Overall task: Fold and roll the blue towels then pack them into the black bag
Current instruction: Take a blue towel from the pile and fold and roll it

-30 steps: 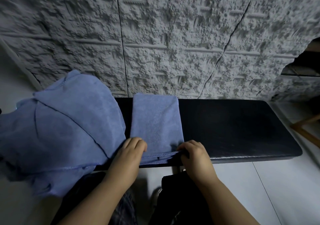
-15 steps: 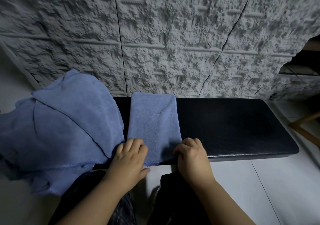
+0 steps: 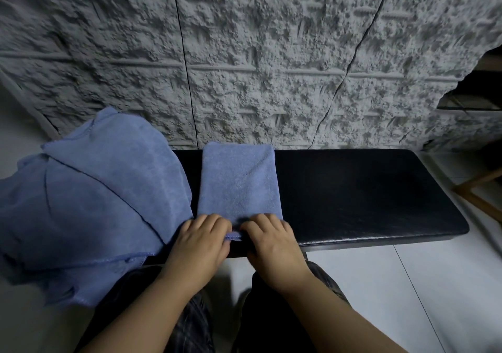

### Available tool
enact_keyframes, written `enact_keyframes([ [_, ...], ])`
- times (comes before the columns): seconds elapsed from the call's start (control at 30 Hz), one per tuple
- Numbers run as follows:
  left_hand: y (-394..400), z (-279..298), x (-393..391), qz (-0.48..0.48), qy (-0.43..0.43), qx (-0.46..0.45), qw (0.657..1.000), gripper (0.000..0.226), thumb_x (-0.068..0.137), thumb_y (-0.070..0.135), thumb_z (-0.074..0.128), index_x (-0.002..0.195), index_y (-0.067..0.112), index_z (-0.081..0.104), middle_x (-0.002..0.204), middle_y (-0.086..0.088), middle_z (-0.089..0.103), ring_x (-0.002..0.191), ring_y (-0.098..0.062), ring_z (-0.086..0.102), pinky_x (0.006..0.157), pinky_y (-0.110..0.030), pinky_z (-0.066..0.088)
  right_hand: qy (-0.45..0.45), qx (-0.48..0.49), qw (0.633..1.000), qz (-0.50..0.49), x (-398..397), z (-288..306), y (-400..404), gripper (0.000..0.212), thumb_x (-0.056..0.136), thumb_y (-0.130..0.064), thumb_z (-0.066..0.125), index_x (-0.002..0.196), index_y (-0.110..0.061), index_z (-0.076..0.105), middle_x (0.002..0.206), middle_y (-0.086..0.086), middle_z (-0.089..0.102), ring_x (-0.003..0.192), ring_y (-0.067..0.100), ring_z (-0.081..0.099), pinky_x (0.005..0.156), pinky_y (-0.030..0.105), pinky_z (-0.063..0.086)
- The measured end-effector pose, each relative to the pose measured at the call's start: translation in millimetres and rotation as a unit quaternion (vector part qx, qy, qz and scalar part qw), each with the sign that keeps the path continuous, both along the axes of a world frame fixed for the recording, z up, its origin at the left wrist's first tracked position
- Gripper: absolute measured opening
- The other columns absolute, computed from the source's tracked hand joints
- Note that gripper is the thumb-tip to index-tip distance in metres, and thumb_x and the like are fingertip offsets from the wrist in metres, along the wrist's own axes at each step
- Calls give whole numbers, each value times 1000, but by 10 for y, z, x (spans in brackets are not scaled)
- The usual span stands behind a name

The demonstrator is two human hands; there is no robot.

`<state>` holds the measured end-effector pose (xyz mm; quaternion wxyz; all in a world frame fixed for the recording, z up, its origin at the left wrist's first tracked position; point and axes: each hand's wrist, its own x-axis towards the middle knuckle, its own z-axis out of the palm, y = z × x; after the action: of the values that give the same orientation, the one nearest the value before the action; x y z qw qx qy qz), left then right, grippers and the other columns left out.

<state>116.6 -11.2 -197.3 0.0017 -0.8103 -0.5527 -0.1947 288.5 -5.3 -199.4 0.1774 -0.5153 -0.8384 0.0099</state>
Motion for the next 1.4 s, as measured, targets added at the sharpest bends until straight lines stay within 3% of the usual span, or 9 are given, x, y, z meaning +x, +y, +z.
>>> enact_keyframes([
  [0.13, 3, 67, 32, 15, -34, 23, 999, 8, 79, 28, 40, 86, 25, 40, 80, 7, 55, 76, -16, 53, 69, -29, 34, 20, 0, 998, -61, 62, 64, 21, 32, 74, -18, 38, 101, -28, 50, 92, -13, 61, 85, 12, 60, 77, 26, 45],
  [0.27, 5, 72, 32, 7, -19, 37, 999, 12, 78, 29, 41, 90, 25, 43, 83, 8, 56, 79, -16, 54, 72, -28, 34, 6, -8, 1000, -29, 56, 129, 23, 43, 78, -21, 60, 117, -35, 52, 105, -14, 60, 96, 12, 54, 84, 32, 40],
  [0.4, 9, 25, 40, -11, 28, 26, 999, 21, 80, 27, 41, 88, 25, 59, 80, 9, 56, 78, -15, 57, 73, -27, 32, -24, 1, 1000, -4, 46, 96, 61, 24, 67, -18, 77, 85, -28, 66, 89, -12, 65, 87, 14, 61, 97, 39, 39],
  [0.6, 13, -47, -58, -8, 27, -37, 999, 21, 64, 23, 77, 75, 21, 60, 72, 7, 53, 68, -17, 56, 59, -31, 47, -18, -69, 996, -62, 239, 150, 68, 32, 49, -10, 81, 72, -27, 68, 70, -12, 62, 67, 16, 61, 80, 37, 50],
  [0.87, -10, -47, -71, 27, -28, -17, 999, 18, 84, 29, 36, 80, 20, 50, 71, 5, 54, 65, -17, 53, 56, -31, 49, 114, -179, 976, -58, 503, 244, 62, 17, 86, -11, 61, 100, -18, 68, 84, -14, 57, 87, 13, 55, 80, 23, 43],
  [1.0, 8, -69, -85, 49, -81, -26, 995, 7, 89, 21, 51, 84, 16, 53, 71, 2, 58, 63, -19, 53, 55, -28, 46, 144, -211, 964, -69, 529, 216, 74, 16, 90, -13, 60, 104, -17, 68, 85, -18, 52, 91, 9, 48, 78, 6, 33],
  [1.17, 26, -71, -81, 63, -102, -46, 992, 23, 75, -1, 72, 77, 12, 54, 66, -3, 56, 56, -23, 52, 49, -34, 42, 189, -271, 936, -119, 499, 191, 102, 13, 96, -22, 51, 104, -22, 61, 93, -6, 55, 92, 11, 49, 75, 14, 36],
  [1.3, 72, -53, -54, 86, -93, -34, 991, 34, 71, -7, 70, 74, 16, 45, 74, -2, 48, 65, -22, 47, 55, -37, 44, 141, -183, 961, -155, 425, 139, 110, 7, 89, -16, 59, 94, -13, 56, 93, -2, 51, 87, 23, 52, 73, 34, 41],
  [1.4, 62, 8, -11, 75, -40, 16, 996, 38, 52, -14, 63, 67, 19, 50, 75, 1, 47, 74, -19, 36, 63, -32, 37, 34, -44, 988, -147, 336, 134, 100, 26, 64, -3, 74, 78, -13, 54, 79, 2, 51, 71, 24, 47, 59, 30, 31],
])
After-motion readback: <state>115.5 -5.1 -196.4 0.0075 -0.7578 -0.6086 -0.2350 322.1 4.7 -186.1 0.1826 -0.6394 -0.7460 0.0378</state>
